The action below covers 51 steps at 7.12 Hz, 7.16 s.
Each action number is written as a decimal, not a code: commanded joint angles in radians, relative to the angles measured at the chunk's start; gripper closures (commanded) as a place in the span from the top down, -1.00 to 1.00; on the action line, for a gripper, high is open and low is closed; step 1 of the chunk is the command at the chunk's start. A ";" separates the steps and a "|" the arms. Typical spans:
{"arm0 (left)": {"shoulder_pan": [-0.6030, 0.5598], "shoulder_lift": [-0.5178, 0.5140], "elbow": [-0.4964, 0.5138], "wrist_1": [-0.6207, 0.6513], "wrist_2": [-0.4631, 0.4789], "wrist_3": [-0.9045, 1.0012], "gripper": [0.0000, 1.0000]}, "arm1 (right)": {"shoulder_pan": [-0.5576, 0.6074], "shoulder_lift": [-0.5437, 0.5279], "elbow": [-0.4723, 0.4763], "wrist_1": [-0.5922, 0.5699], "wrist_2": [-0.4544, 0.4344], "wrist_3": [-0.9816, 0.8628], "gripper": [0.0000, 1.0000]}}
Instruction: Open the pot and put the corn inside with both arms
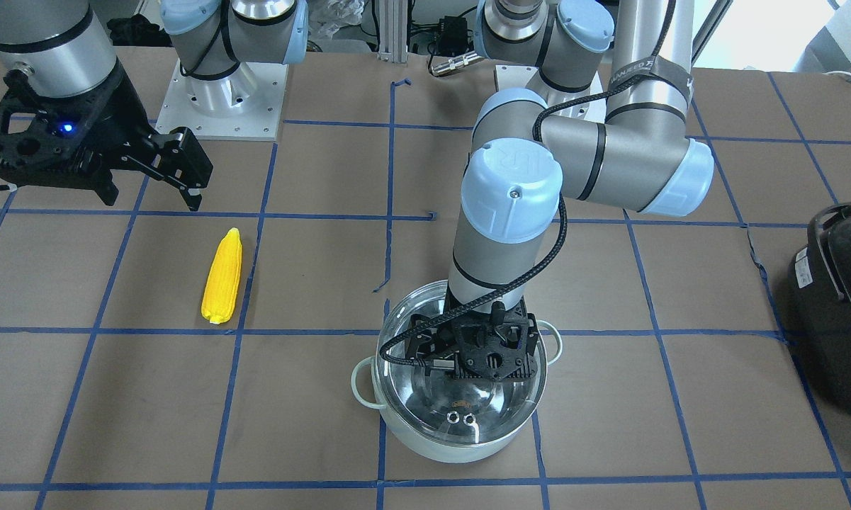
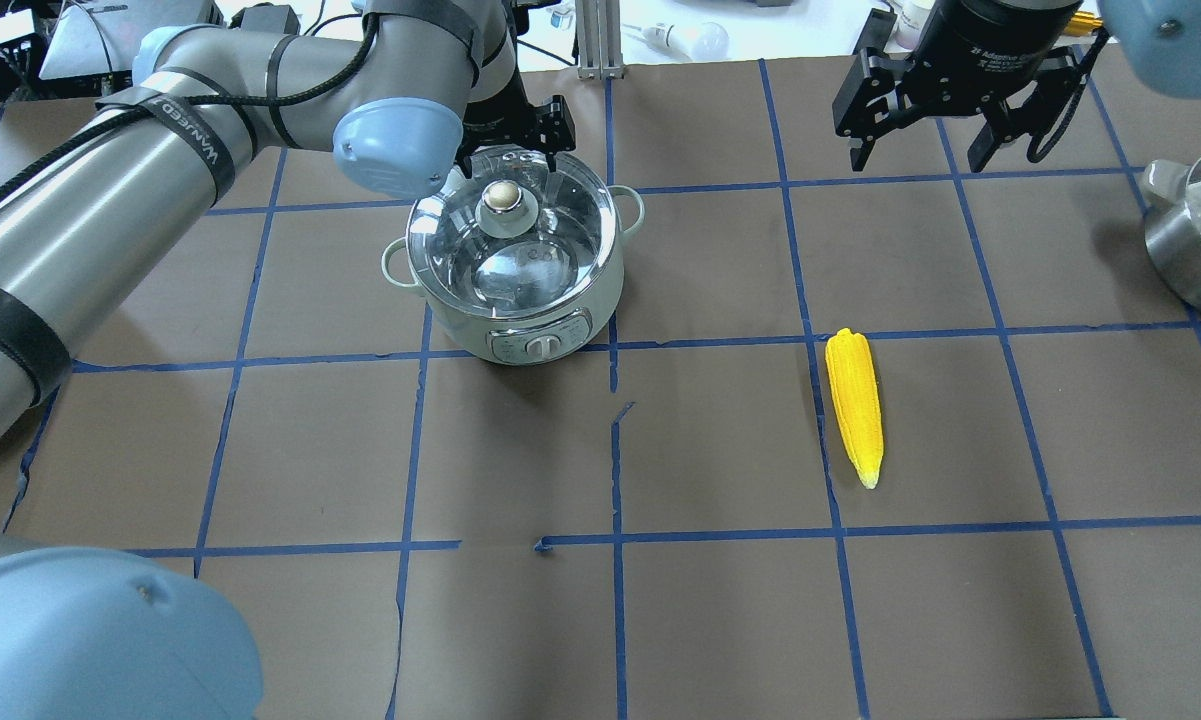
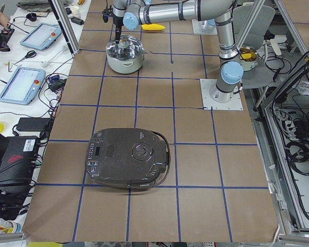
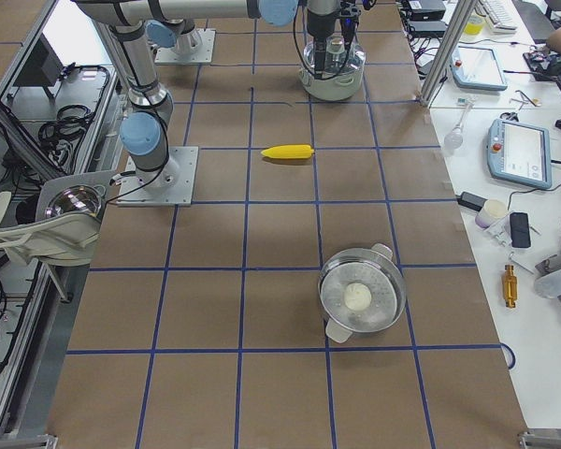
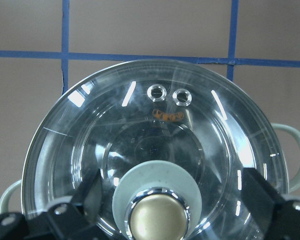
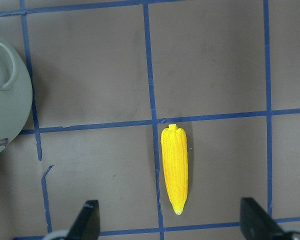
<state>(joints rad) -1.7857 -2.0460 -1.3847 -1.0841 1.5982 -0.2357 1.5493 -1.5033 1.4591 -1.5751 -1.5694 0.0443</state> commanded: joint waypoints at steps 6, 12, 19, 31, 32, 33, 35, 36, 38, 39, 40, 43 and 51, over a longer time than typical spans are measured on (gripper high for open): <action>0.000 0.024 -0.059 -0.016 -0.003 0.007 0.03 | 0.000 0.000 0.003 -0.003 0.000 -0.003 1.00; 0.076 0.088 -0.013 -0.114 0.008 0.036 -0.32 | 0.000 0.000 0.003 -0.003 0.000 -0.001 1.00; 0.530 0.170 -0.201 -0.145 -0.053 0.585 -0.42 | -0.009 0.043 0.375 -0.407 -0.020 -0.032 1.00; 0.640 0.076 -0.459 0.296 -0.089 0.656 -0.07 | -0.058 0.156 0.683 -0.936 -0.050 -0.110 -0.86; 0.640 0.072 -0.459 0.296 -0.092 0.656 -0.06 | -0.057 0.158 0.591 -0.851 -0.046 -0.109 -0.87; 0.640 0.073 -0.459 0.296 -0.087 0.656 -0.03 | -0.048 0.164 0.493 -0.754 -0.046 -0.060 -0.87; 0.641 0.070 -0.459 0.296 -0.084 0.656 0.18 | -0.016 0.181 0.315 -0.567 -0.008 0.079 -0.93; 0.641 0.070 -0.458 0.296 -0.084 0.654 0.25 | 0.039 0.201 0.250 -0.539 -0.008 0.207 -0.94; 0.641 0.078 -0.456 0.297 -0.086 0.650 0.48 | 0.194 0.303 0.087 -0.528 -0.008 0.383 -0.94; 0.634 0.101 -0.448 0.294 -0.084 0.648 0.61 | 0.280 0.372 -0.013 -0.528 -0.009 0.425 -1.00; 0.629 0.134 -0.427 0.265 -0.083 0.648 0.77 | 0.355 0.430 -0.105 -0.510 -0.009 0.481 -1.00; 0.621 0.284 -0.265 -0.147 -0.084 0.647 0.85 | 0.458 0.569 -0.288 -0.483 0.052 0.633 -1.00; 0.425 0.510 -0.206 -0.352 -0.081 0.422 0.85 | 0.485 0.586 -0.244 -0.482 0.066 0.617 0.85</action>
<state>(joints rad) -1.3399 -1.5398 -1.5893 -1.4369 1.5221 0.2347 2.0353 -0.8941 1.1942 -2.0610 -1.4967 0.6621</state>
